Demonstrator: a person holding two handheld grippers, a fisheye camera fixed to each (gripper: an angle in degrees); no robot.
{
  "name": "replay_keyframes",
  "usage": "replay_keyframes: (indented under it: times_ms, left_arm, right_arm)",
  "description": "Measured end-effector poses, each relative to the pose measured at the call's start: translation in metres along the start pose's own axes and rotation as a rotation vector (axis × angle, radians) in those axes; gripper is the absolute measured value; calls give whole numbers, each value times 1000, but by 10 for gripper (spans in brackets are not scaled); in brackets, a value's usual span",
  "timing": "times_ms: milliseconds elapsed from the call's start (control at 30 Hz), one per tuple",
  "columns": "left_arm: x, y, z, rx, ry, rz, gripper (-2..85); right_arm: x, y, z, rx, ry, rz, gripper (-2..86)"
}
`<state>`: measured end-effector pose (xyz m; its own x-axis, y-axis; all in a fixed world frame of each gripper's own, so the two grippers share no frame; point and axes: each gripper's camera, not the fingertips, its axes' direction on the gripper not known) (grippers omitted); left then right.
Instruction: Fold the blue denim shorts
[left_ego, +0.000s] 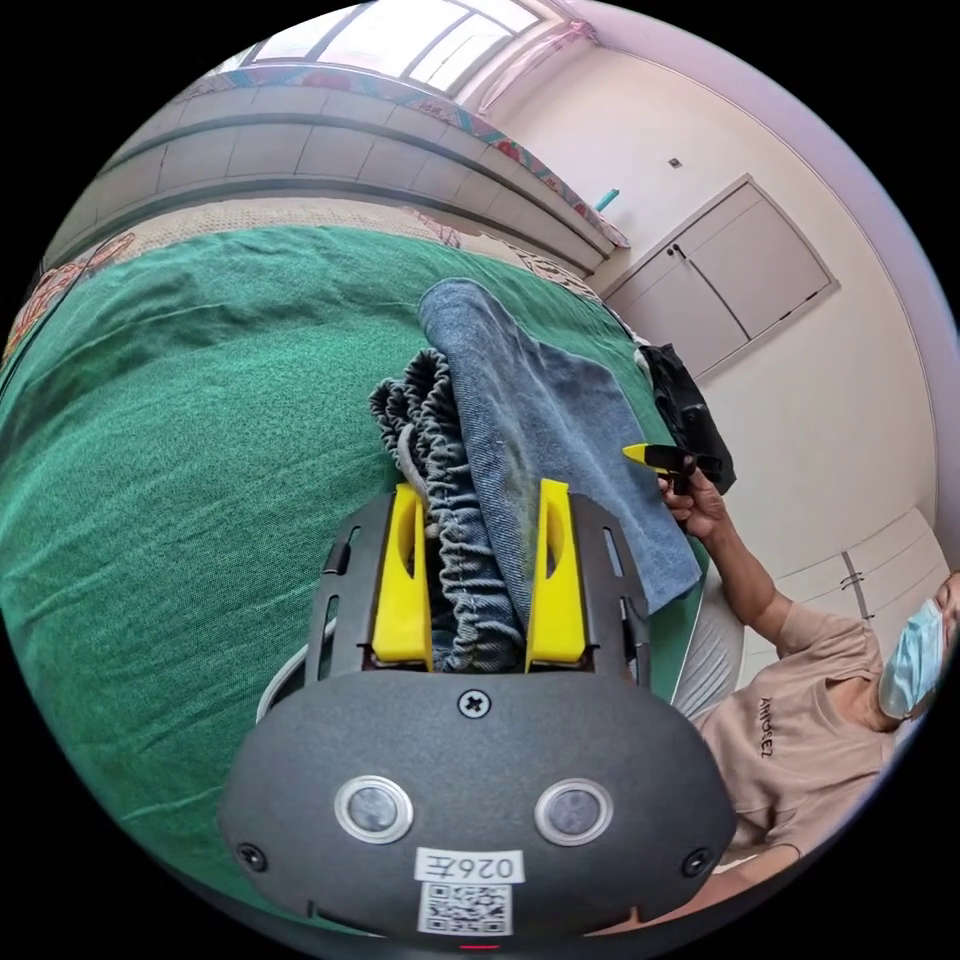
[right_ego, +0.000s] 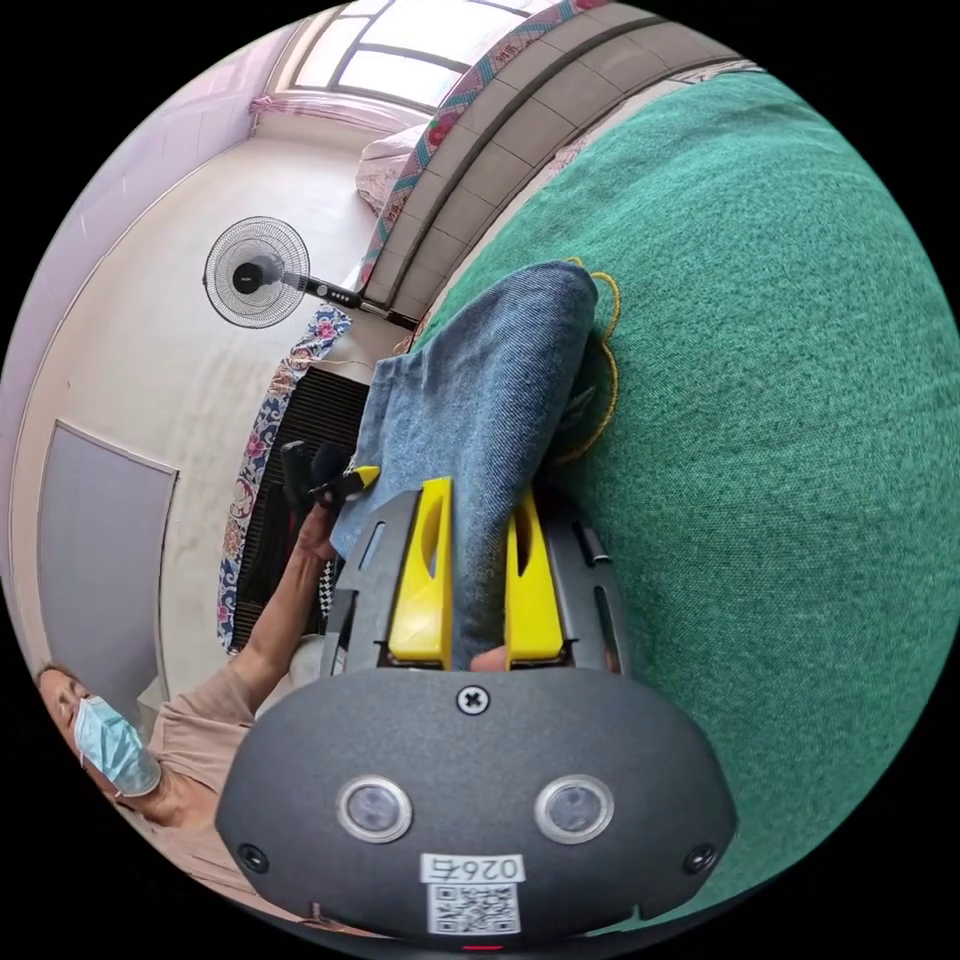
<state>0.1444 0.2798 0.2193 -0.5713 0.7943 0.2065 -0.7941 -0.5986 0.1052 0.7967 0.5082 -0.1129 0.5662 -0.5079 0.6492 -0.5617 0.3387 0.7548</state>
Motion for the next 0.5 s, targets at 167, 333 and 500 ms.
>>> replay_keyframes:
  times_ms: [167,333,500]
  left_arm:
    - [7,1,-13,-10,39,-43,124]
    - [51,2,-34,-43,-52,-20,111]
    - [91,21,-61,-10,-67,0,107]
  right_arm:
    - [-16,-19,78,13,36,-14,19]
    - [-79,-26,155,35,191,-111,4]
    - [-176,-17,243,47,393,-276,1]
